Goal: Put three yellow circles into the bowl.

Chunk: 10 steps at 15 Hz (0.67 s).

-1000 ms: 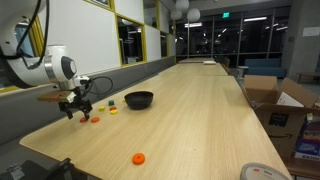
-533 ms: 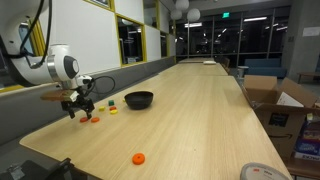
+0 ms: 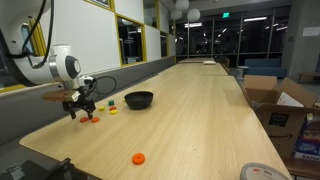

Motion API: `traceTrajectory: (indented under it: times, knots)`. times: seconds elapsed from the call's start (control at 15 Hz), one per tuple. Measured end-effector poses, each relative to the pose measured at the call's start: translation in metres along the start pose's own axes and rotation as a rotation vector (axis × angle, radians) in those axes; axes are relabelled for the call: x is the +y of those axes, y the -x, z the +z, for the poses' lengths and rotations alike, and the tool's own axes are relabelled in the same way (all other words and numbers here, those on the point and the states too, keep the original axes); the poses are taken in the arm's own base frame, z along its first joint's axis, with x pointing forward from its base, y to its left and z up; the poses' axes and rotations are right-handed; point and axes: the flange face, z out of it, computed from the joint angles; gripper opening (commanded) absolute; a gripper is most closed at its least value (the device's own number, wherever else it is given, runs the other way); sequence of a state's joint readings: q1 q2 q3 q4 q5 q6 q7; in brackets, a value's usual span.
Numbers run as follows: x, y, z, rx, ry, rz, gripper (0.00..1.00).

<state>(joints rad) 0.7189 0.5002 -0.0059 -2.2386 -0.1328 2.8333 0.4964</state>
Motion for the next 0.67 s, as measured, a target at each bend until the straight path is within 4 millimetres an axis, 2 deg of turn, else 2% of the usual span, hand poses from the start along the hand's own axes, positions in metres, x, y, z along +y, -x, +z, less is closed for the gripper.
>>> traceTrajectory:
  times: [0.67]
  knots:
    - [-0.0057,0.001,0.0097,-0.022,0.002,-0.009,1.0]
